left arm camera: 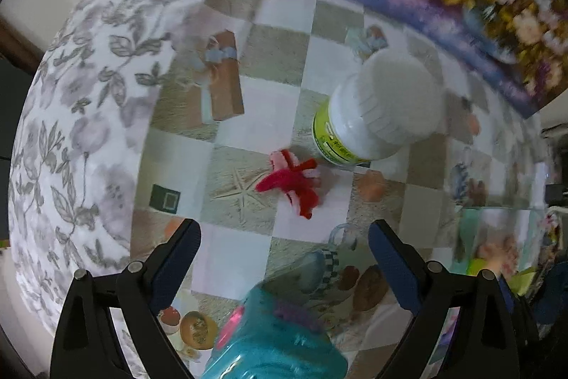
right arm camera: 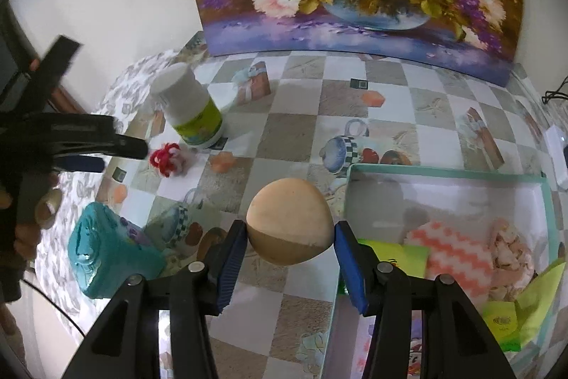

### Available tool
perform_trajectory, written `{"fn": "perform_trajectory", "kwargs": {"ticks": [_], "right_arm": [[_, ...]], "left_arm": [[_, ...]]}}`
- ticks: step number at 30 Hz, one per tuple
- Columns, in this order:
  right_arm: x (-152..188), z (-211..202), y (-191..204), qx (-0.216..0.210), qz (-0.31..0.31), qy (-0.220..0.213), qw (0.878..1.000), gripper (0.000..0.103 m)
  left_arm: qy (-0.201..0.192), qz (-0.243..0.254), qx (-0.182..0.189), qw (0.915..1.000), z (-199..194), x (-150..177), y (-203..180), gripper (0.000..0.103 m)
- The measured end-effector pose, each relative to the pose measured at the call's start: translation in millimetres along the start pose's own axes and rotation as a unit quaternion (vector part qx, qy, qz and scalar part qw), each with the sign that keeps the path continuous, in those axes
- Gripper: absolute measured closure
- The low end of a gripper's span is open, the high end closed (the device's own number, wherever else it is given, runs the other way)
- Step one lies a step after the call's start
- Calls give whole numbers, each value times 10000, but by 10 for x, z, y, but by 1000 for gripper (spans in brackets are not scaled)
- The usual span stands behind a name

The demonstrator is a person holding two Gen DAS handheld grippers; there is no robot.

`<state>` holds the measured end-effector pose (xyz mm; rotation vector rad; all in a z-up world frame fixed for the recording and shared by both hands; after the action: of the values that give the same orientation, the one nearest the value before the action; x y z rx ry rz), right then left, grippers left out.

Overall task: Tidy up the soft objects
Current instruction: 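Reach the left gripper to the red fuzzy toy and close on it, then carry the red toy with the left gripper while the right carries the sponge over the tray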

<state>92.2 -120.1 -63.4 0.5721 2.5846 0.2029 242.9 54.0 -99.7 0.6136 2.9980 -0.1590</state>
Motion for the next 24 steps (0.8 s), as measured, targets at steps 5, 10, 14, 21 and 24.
{"fn": "perform_trajectory", "kwargs": {"ticks": [5,10,14,21,24], "right_arm": [[0,-31,-6,-26,-6,-23,10000,50],[-39,-48,-68,-86,118,-22,9999,50],[-50,-57,-88,-128,171,-2,9998,50],[-74,-83,-112,-205,229,-1,9995,50],[-72,-85,-129,-226,279,31,9994,50]], "left_arm": [[316,1,-119,9994,234,-129,-104,24],[402,-127,-181,9989,384,-186,-125,49],[388,-207,-311,9985,452,-240,-127,63],[249,-324,-447,9982,422,-217,-145,81],[198,-408,-361,9983,355,-162,-136,81]]}}
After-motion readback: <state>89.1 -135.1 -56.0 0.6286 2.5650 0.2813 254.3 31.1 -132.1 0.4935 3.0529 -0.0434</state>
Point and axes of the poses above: each gripper's, at about its wrist camera, not at the fingertips, and z roughly the way its jaws point, y to its left, x to its underside, the point moved 5 cm from there along z, roughly the way its jaws point, and after that the axes turned 13 degrees about z, right-handed, at the moved point
